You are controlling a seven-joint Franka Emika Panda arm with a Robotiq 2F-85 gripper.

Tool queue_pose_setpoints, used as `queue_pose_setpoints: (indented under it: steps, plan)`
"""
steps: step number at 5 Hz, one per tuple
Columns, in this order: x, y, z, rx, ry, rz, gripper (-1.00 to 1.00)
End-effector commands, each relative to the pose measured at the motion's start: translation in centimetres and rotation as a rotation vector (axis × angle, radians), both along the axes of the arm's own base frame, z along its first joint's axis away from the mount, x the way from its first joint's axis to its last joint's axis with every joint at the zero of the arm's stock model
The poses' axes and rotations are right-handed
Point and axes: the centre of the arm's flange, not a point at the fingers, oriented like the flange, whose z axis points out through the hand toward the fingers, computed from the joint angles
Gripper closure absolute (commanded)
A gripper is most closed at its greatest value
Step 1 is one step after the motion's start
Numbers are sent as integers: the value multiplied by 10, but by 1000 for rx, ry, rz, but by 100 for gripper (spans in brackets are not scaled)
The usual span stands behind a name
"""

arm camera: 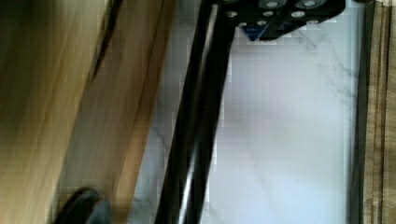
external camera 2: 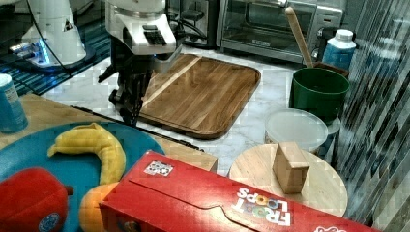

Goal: Close the drawer.

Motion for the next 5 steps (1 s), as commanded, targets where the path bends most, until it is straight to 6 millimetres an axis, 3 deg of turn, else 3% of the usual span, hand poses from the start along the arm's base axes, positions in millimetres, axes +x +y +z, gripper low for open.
queue_pose_setpoints:
  steps: [1, 5]
  plan:
    - [-17, -117, 83, -143, -146, -135, 100]
    - [-17, -117, 83, -143, -146, -135, 100]
